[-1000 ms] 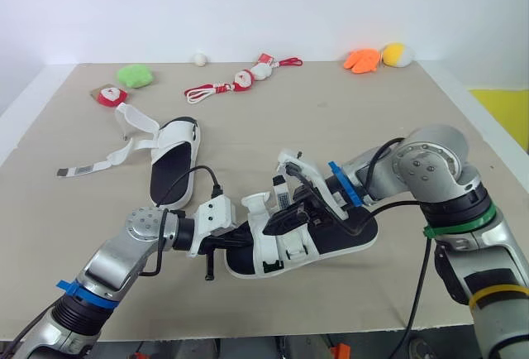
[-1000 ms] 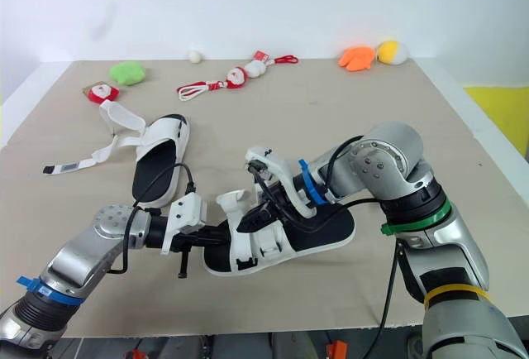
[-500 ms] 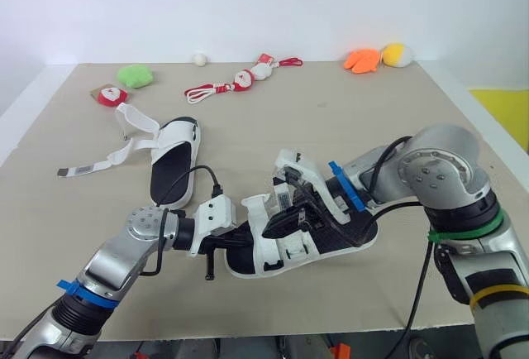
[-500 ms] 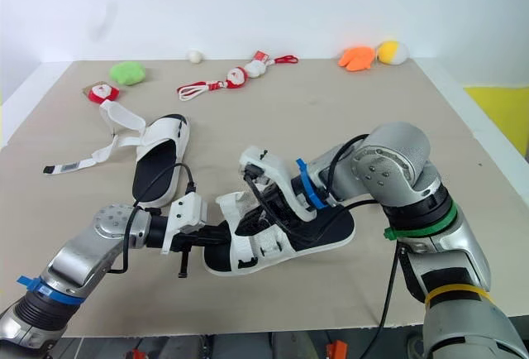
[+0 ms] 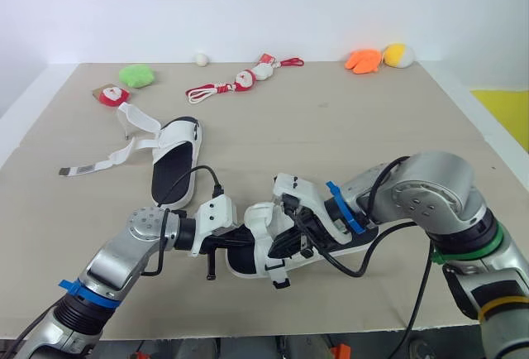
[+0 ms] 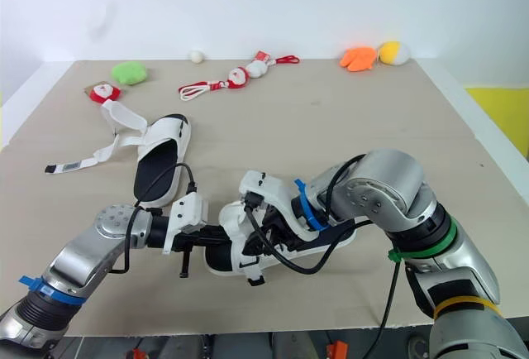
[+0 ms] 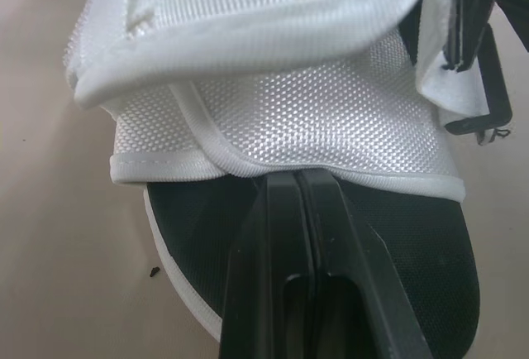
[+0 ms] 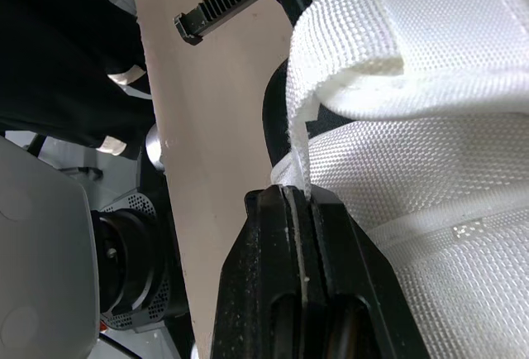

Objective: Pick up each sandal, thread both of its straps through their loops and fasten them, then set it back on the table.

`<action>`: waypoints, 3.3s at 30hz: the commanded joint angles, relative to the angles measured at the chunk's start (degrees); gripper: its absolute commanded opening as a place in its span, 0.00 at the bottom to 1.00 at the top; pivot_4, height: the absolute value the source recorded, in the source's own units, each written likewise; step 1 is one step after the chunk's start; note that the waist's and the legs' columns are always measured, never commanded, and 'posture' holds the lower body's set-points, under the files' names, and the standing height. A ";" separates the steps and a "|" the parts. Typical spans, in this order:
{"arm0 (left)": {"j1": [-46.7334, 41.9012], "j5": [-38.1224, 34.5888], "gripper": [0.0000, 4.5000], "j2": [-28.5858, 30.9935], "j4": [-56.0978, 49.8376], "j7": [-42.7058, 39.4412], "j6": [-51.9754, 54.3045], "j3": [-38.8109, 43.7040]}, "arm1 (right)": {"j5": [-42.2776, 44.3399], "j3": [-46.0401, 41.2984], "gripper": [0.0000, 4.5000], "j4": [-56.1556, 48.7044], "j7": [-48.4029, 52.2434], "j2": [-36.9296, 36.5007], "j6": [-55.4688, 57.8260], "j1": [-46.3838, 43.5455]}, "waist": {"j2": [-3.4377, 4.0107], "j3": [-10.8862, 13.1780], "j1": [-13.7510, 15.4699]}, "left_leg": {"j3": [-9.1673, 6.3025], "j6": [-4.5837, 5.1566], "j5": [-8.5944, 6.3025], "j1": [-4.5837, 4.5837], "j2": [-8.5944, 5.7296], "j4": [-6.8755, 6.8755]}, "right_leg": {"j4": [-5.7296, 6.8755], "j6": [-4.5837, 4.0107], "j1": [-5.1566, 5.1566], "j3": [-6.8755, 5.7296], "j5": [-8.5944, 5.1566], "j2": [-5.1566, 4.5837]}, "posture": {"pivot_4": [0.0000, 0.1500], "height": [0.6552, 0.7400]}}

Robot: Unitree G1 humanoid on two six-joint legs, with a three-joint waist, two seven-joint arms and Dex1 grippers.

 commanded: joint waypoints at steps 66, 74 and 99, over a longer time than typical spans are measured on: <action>0.20 1.68 0.00 -0.20 3.87 -0.35 0.14 -2.60 | -126.40 -25.65 0.99 20.44 -30.00 9.70 -180.91 30.77 | -0.44 -0.09 -0.01 | 0.23 -1.03 0.34 1.02 0.07 0.09 | 0.21 -0.39 0.69 0.14 0.15 -0.03 | 1.00 1.00; 0.27 1.81 0.00 -0.34 3.73 -0.18 0.28 -2.59 | -133.37 -20.59 0.99 18.33 -39.66 8.61 -174.27 30.53 | -0.52 -0.15 -1.09 | 0.22 -0.96 0.38 1.09 0.08 0.07 | 0.28 -0.44 0.70 0.15 0.18 -0.01 | 1.00 1.00; -0.28 2.10 0.00 -0.18 5.20 -0.44 -0.53 -2.35 | -93.83 4.48 0.01 22.65 -42.18 -16.17 -166.00 23.22 | -0.65 -0.20 -0.99 | 0.26 -0.84 0.34 0.88 -0.21 -0.10 | 0.19 -0.14 0.65 0.30 -0.03 -0.28 | 1.00 1.00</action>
